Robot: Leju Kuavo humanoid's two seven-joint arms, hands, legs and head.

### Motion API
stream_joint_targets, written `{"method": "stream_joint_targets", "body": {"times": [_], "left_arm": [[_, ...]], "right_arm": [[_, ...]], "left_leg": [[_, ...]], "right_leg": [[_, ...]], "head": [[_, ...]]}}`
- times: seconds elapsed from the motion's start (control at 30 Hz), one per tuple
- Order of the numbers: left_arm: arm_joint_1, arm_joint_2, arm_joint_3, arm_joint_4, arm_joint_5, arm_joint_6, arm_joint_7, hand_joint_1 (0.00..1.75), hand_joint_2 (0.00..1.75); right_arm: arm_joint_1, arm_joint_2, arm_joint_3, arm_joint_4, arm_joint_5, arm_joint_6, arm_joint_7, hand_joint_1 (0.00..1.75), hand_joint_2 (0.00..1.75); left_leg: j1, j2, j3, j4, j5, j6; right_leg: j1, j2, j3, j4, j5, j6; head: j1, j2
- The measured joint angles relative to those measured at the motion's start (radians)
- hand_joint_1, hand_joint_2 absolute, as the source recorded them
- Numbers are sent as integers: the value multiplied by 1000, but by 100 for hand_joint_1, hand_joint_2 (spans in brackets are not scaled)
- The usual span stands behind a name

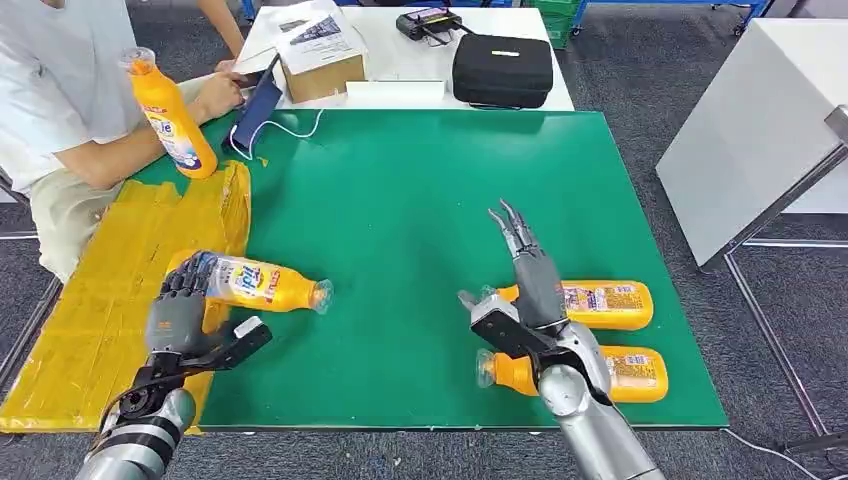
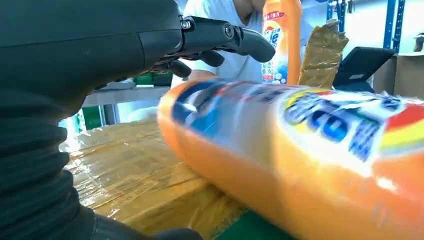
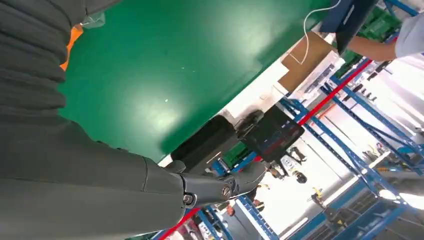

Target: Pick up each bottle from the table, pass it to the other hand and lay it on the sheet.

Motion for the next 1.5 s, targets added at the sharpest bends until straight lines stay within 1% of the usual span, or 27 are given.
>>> {"method": "stream_joint_targets", "body": {"times": [0.17, 0.2, 0.27, 0.37, 0.43, 0.53, 0.67, 0.77, 0.83, 0.97, 1.1, 1.23, 1.5], "left_arm": [[0, -2, 5, 4, 11, 0, -7, 0, 175], [0, -3, 10, 6, 27, 0, -19, 0, 175], [9, -7, 21, 5, 135, -17, -93, 0, 175], [89, -18, 35, -105, 520, -153, -265, 0, 175], [154, -29, 43, -228, 739, -270, -315, 0, 175], [226, -49, 71, -429, 972, -442, -335, 0, 175], [305, -79, 103, -654, 1119, -593, -345, 0, 175], [353, -102, 105, -786, 1161, -657, -360, 0, 175], [374, -109, 87, -853, 1162, -666, -347, 0, 175], [388, -115, 51, -926, 1162, -662, -337, 0, 175], [396, -117, 16, -961, 1156, -657, -332, 0, 175], [394, -117, -15, -968, 1156, -658, -326, 0, 175], [377, -117, -67, -967, 1156, -661, -318, 0, 175]], "right_arm": [[0, -4, 0, 0, 7, -2, 2, 0, 175], [0, -5, 0, 0, 16, -3, 5, 0, 175], [6, -18, -1, 0, 73, -8, 33, 0, 175], [32, -54, -14, -2, 215, -10, 88, 0, 175], [46, -87, -33, -2, 276, 4, 112, 0, 175], [53, -143, -49, -3, 375, 49, 148, 0, 175], [60, -245, -68, -4, 437, 153, 171, 0, 175], [64, -350, -89, -4, 391, 236, 159, 0, 175], [71, -421, -116, -5, 358, 270, 133, 0, 175], [93, -498, -157, -9, 347, 286, 119, 0, 175], [114, -534, -184, -12, 356, 286, 119, 0, 175], [113, -553, -195, -6, 368, 292, 119, 0, 175], [61, -553, -189, 65, 410, 289, 112, 0, 175]], "left_leg": [[0, 0, 0, 0, 0, 0], [0, 0, 0, 0, 0, 0], [0, 0, 0, 0, 0, 0], [0, 0, 0, 0, 0, 0], [0, 0, -3, 0, 0, 0], [-2, 0, -4, 0, -1, 1], [-2, -1, -4, 0, -1, 1], [-3, -3, -4, 1, -1, 1], [-3, -4, -4, 1, -1, 2], [-3, -5, -4, 1, -2, 3], [-3, -6, -4, 1, -2, 3], [-3, -5, -4, 0, -2, 3], [-3, -5, -4, 1, -2, 3]], "right_leg": [[0, 0, 0, 0, 0, 0], [0, 0, 0, 0, 0, 0], [0, 0, 0, 0, 0, 0], [0, 0, -1, 0, 0, 0], [-1, 0, -3, -1, 0, 0], [-1, 0, -4, -1, 0, 0], [-2, 0, -4, -1, 0, 1], [-3, -1, -4, -1, 1, 1], [-3, -2, -3, -1, 1, 2], [-3, -2, -3, -1, 1, 2], [-3, -2, -3, -1, 1, 2], [-3, -2, -3, -1, 1, 2], [-3, -2, -3, -1, 1, 2]], "head": [[0, 0], [0, 0], [0, 0], [0, 0], [1, 0], [0, 0], [0, 0], [0, 0], [0, 0], [0, 0], [-1, 0], [0, 0], [0, 0]]}}
